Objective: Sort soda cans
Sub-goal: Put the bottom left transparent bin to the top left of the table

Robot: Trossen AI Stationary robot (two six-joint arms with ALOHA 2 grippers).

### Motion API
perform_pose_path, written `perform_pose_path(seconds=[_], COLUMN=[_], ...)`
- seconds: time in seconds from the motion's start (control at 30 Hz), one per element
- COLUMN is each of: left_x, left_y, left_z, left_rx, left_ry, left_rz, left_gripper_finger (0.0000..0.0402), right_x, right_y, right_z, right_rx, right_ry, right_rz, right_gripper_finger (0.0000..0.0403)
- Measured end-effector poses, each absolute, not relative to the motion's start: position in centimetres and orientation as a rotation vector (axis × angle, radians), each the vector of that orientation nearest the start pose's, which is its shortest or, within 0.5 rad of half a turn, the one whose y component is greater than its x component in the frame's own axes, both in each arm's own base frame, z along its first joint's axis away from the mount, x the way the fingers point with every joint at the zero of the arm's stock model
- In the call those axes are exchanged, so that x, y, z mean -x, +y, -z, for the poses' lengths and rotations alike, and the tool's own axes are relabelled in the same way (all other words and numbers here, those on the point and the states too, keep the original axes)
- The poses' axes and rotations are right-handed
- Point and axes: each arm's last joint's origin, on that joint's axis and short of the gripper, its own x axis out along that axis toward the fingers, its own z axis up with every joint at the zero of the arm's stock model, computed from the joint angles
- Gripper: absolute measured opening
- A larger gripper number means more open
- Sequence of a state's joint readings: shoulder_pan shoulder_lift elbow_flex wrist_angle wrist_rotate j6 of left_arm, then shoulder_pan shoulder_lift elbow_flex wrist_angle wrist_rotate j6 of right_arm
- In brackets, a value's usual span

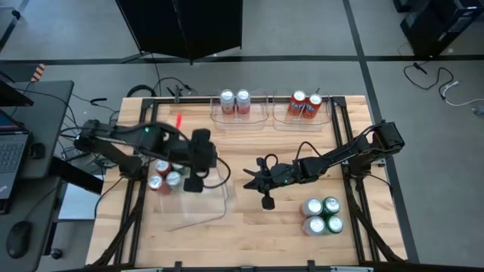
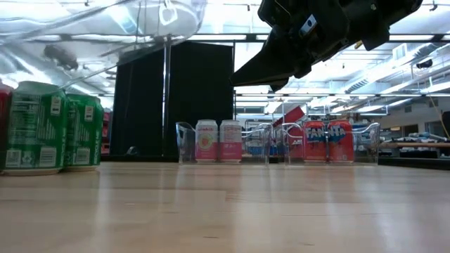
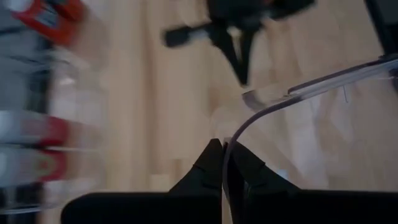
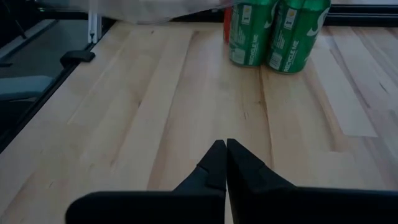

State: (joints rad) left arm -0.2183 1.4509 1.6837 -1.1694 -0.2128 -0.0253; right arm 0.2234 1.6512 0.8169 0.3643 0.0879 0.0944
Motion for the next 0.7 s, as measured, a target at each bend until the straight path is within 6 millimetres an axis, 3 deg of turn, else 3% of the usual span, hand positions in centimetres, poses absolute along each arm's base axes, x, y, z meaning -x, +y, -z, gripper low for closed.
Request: perform_pose_path(seconds=[0.23,0.4,0.7], left_x=[-25.5,-24.5,-23.3], left_y=[-2.4,0.8,6.0], left_z=[-43.7,-45.4,-46.2], left_rx=[-0.295,-0.406,-0.591], left_ry=[0.859,0.893,1.003], left_rz=[-0.148,-0.295,-0.436], left_gripper_finger=[0.0001,0.0000,0.0000], right_x=[-32.9,-32.9,-32.8], right_y=[7.2,7.2,7.2], right_z=[-18.2,-18.2,-18.1], right_rx=[-0.020,-0.020,-0.019], right_ry=[0.470,0.471,0.475], right_rz=[-0.111,-0.111,-0.111], right_gripper_finger=[0.0000,0.0000,0.0000])
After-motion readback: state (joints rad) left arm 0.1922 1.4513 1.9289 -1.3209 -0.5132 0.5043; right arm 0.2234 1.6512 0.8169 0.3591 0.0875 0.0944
